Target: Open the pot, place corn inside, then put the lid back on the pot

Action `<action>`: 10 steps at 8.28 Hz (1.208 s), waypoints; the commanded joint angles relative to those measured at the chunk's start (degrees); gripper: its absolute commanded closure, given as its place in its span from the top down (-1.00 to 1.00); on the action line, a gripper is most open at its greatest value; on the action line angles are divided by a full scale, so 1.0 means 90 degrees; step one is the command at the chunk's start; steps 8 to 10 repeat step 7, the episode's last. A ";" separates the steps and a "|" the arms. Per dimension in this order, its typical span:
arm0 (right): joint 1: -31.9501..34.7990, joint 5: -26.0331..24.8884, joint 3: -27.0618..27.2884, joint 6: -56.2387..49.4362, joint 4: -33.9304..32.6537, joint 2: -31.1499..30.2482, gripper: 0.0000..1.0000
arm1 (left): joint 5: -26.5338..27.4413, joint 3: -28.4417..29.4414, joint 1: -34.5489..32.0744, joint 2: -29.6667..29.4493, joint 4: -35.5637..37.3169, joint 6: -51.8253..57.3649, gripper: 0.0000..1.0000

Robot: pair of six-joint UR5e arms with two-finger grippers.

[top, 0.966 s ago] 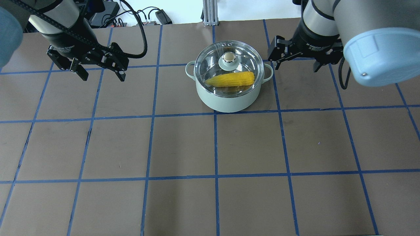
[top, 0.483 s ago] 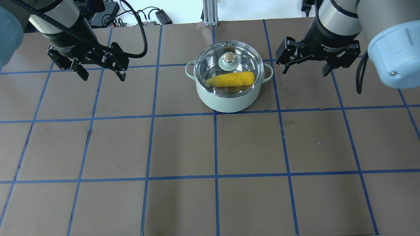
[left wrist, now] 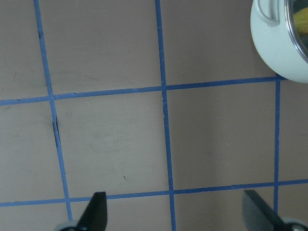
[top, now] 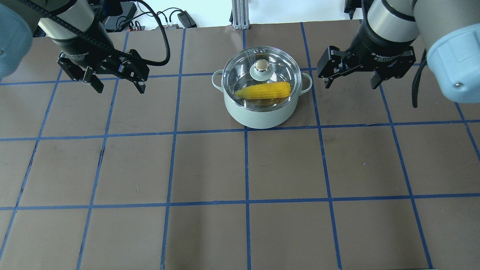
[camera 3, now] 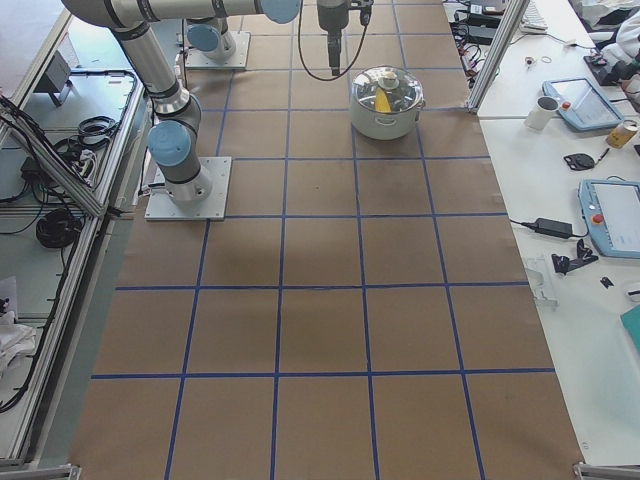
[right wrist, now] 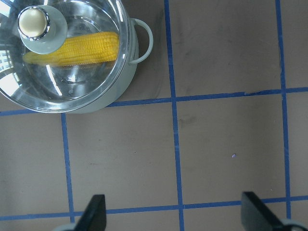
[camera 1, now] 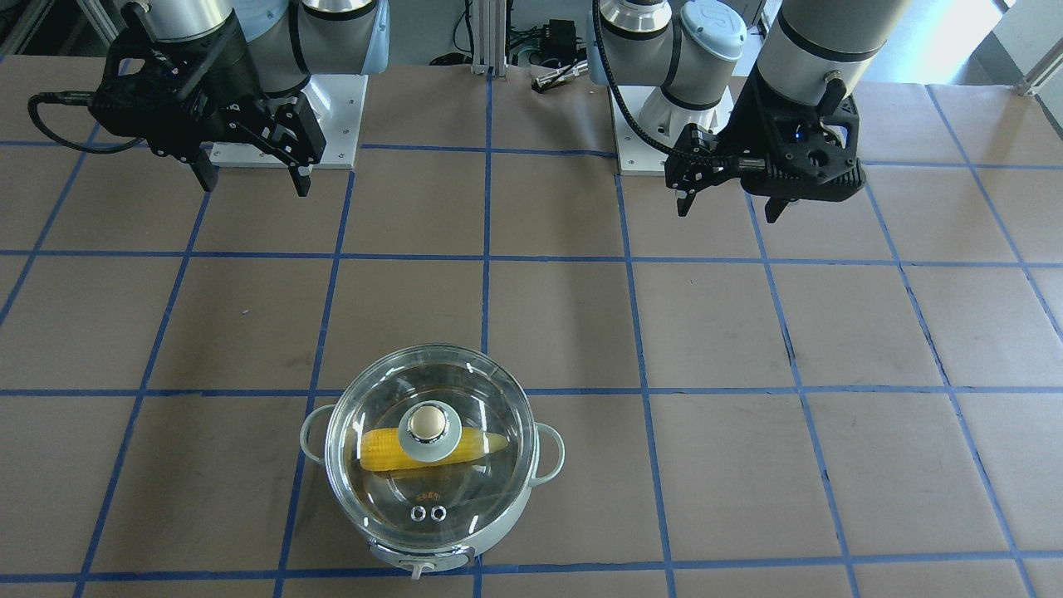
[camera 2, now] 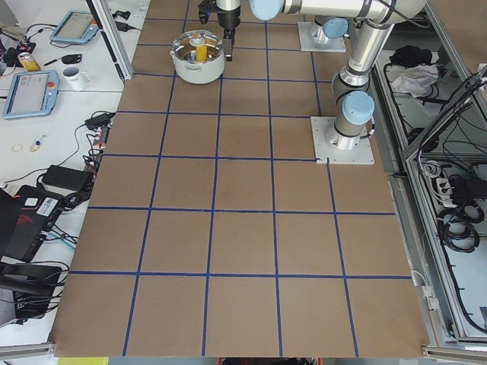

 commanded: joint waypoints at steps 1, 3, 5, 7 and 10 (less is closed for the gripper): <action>-0.0013 0.0014 0.0000 -0.0157 -0.0006 0.0007 1.00 | 0.0023 -0.0006 0.0000 -0.0038 -0.0008 -0.0002 1.00; -0.0013 0.0014 0.0000 -0.0157 -0.0006 0.0007 1.00 | 0.0013 -0.0016 0.0000 -0.0067 -0.0008 -0.0002 1.00; -0.0003 0.0014 0.0010 -0.0147 -0.0006 0.0016 1.00 | 0.0013 -0.0006 0.0000 -0.0058 0.0001 -0.0002 1.00; 0.0007 0.0034 0.0010 -0.0148 -0.0006 0.0016 1.00 | 0.0013 -0.0006 0.0000 -0.0096 0.0021 -0.0002 1.00; 0.0007 0.0034 0.0010 -0.0148 -0.0006 0.0016 1.00 | 0.0013 -0.0006 0.0000 -0.0096 0.0021 -0.0002 1.00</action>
